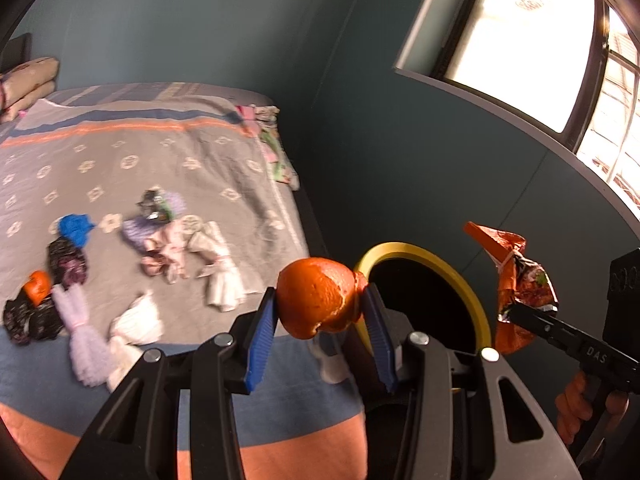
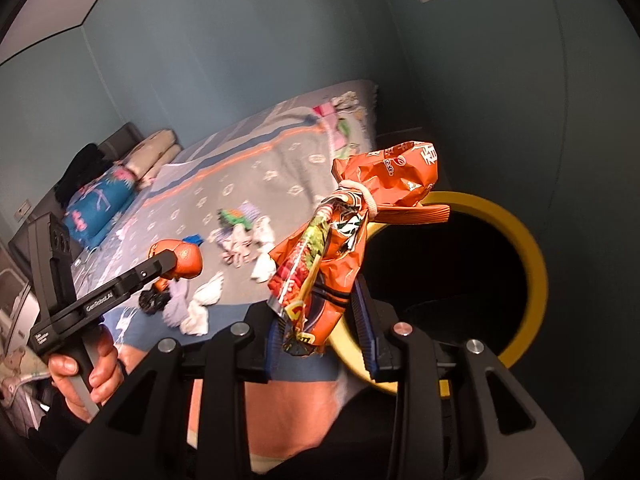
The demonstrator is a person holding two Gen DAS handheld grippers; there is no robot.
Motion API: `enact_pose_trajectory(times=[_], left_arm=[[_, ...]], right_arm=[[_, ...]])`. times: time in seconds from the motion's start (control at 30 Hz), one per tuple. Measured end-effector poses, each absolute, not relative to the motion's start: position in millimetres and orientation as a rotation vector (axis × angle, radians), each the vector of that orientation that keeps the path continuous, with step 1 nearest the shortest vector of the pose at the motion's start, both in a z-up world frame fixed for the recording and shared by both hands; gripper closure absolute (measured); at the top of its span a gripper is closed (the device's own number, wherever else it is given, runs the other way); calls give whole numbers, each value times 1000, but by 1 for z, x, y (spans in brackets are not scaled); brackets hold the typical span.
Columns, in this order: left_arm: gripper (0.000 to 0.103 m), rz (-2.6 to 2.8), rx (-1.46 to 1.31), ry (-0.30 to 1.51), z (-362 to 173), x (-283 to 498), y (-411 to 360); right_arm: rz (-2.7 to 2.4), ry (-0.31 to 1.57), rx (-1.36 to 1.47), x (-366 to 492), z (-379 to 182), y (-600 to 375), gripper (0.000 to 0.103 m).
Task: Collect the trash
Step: 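Open both grippers over the bin, dropping the wrapper and orange ball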
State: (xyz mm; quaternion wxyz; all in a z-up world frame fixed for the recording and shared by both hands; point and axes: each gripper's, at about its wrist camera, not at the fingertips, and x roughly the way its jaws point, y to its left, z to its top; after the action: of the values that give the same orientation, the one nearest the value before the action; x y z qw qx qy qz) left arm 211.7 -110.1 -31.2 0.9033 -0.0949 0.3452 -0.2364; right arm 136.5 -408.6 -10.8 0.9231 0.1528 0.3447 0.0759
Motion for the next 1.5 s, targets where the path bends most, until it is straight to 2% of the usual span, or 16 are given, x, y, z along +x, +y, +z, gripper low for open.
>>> enact_pose_trajectory(times=[0.43, 0.87, 0.93, 1.0, 1.17, 1.4, 1.5], left_arm=[[62, -595, -166, 770, -44, 249, -197], [60, -681, -141, 823, -56, 267, -263], [52, -683, -150, 824, -57, 265, -265], [34, -674, -156, 814, -55, 263, -264], [18, -614, -164, 766, -46, 259, -247], [9, -534, -211, 727, -38, 254, -208], [8, -487, -214, 707, -35, 250, -189]], right_arm=[[60, 762, 376, 164, -35, -455, 71], [10, 776, 404, 174, -56, -474, 64], [-4, 770, 421, 171, -56, -479, 57], [-22, 758, 437, 166, -55, -484, 52], [-55, 733, 463, 155, -50, -489, 40], [-72, 680, 474, 147, -38, -481, 21], [-74, 637, 464, 144, -30, -476, 14]])
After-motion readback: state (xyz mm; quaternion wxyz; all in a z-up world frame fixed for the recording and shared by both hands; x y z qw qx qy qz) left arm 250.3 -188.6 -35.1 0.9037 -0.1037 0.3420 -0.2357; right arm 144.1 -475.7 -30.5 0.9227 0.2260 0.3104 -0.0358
